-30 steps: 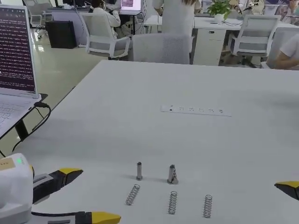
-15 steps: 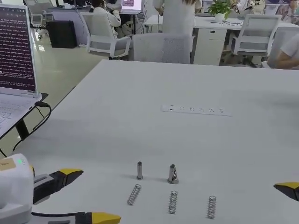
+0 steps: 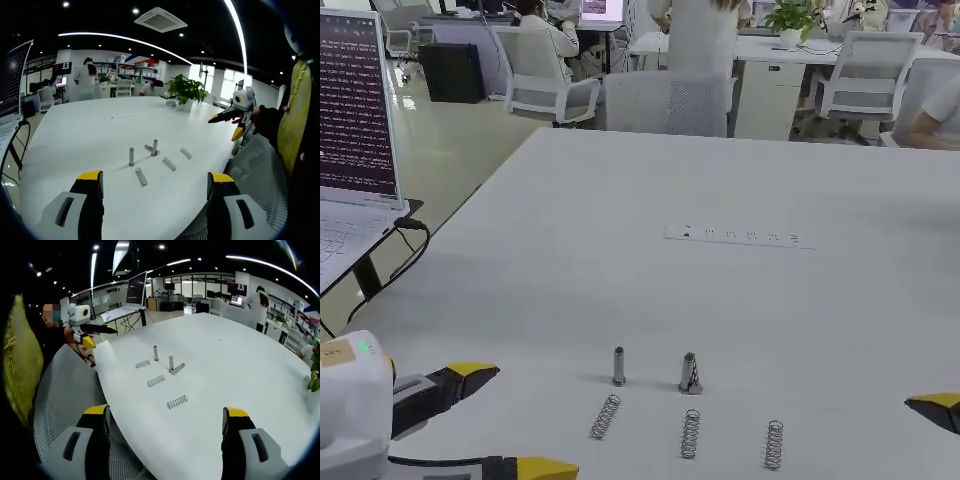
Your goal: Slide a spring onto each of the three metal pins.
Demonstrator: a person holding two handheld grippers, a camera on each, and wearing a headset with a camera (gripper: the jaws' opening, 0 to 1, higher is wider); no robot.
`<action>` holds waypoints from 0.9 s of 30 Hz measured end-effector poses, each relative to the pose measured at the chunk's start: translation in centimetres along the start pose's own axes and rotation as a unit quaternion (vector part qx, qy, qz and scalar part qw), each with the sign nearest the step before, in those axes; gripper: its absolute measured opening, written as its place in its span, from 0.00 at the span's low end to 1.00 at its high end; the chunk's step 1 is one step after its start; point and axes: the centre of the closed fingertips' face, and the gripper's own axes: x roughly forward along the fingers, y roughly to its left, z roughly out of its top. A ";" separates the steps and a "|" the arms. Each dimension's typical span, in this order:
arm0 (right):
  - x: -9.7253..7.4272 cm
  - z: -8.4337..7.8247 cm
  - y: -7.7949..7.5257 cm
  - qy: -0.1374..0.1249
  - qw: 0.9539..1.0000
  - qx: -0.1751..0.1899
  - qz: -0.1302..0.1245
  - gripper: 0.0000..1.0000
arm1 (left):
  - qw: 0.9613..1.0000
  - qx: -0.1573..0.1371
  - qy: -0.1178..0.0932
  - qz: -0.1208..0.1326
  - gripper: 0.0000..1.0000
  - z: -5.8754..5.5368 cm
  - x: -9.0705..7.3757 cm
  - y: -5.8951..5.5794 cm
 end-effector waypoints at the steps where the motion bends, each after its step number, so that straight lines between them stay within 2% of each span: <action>1: 0.0 0.0 0.0 0.000 1.000 0.000 0.000 0.92 | 1.000 0.000 0.000 0.000 0.82 0.0 0.0 0.0; 15: 0.5 0.0 0.2 0.012 1.000 -0.001 0.007 0.91 | 1.000 -0.002 -0.001 -0.002 0.81 -0.2 0.0 -0.2; 27: 1.3 1.0 -1.0 0.023 1.000 -0.019 0.005 0.90 | 1.000 0.000 -0.003 -0.006 0.81 -0.2 0.2 -0.5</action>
